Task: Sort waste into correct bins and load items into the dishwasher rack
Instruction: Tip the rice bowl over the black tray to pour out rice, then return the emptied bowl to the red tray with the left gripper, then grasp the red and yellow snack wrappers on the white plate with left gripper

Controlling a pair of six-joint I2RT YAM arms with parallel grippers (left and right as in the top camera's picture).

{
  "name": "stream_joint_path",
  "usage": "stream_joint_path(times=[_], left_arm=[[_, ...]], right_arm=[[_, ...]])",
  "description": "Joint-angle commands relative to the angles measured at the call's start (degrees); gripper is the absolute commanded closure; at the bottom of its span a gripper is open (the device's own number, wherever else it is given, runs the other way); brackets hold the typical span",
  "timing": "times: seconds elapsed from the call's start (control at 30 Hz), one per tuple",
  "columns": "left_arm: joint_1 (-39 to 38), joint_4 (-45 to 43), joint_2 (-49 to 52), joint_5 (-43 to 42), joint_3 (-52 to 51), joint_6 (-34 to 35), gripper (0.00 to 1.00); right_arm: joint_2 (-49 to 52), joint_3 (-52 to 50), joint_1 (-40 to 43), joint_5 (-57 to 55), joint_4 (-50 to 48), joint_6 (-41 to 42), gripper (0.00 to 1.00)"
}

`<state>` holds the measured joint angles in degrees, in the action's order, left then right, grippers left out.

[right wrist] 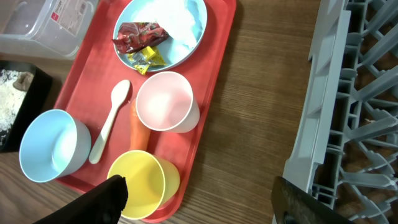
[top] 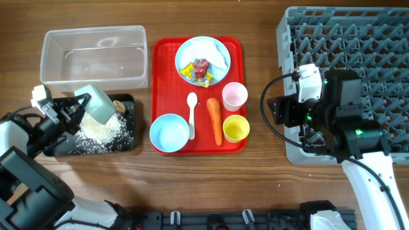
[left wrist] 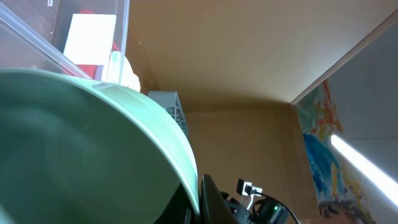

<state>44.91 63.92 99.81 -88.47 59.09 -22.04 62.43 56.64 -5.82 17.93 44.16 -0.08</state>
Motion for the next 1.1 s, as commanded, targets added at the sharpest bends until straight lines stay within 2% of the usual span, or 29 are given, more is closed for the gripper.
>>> stream_joint_path(times=[0.0, 0.13, 0.23, 0.27, 0.33, 0.37, 0.4, 0.5, 0.6, 0.7, 0.87, 1.07], left_arm=[[-1.0, -0.1, -4.3, -1.9, 0.7, -3.5, 0.96], [-8.0, -0.5, -10.9, -0.4, 6.2, -3.5, 0.96], [-17.7, -2.4, -15.2, 8.2, 12.4, -0.7, 0.96], [-22.1, -5.0, -16.2, 14.3, 14.4, 3.8, 0.96], [-32.7, -11.9, -17.2, 32.2, 17.4, 16.0, 0.96], [-36.0, -13.8, -17.3, 38.0, 17.7, 18.8, 0.96], [-42.8, -17.3, -17.2, 50.3, 17.9, 23.6, 0.96], [-57.2, -21.0, -15.5, 77.2, 17.9, 28.7, 0.96], [-65.5, -21.3, -11.9, 92.1, 17.9, 29.0, 0.96], [-69.9, -21.8, -6.0, 94.8, 17.9, 29.0, 0.96], [-69.8, -22.0, 2.0, 96.9, 17.9, 33.0, 0.96], [-70.1, -22.1, 7.7, 93.8, 17.9, 33.0, 0.96]], right_arm=[[0.4, 1.4, -0.2, -0.4, 0.0, 0.7, 0.23], [0.4, 1.4, -0.2, -0.4, 0.0, 0.7, 0.23], [0.4, 1.4, -0.2, -0.4, -0.1, 0.7, 0.23], [0.4, 1.4, -0.2, -0.4, -0.2, 0.7, 0.23], [0.4, 1.4, -0.2, -0.4, -0.5, 0.7, 0.23], [0.4, 1.4, -0.2, -0.4, -0.5, 0.7, 0.23], [0.4, 1.4, -0.2, -0.4, -0.5, 0.7, 0.23], [0.4, 1.4, -0.2, -0.4, -0.4, 0.5, 0.23], [0.4, 1.4, -0.2, -0.4, -0.4, 0.1, 0.23], [0.4, 1.4, -0.2, -0.5, -0.4, 0.1, 0.23], [0.4, 1.4, -0.2, -0.4, -0.1, 0.1, 0.23], [0.4, 1.4, -0.2, -0.4, 0.0, 0.1, 0.23]])
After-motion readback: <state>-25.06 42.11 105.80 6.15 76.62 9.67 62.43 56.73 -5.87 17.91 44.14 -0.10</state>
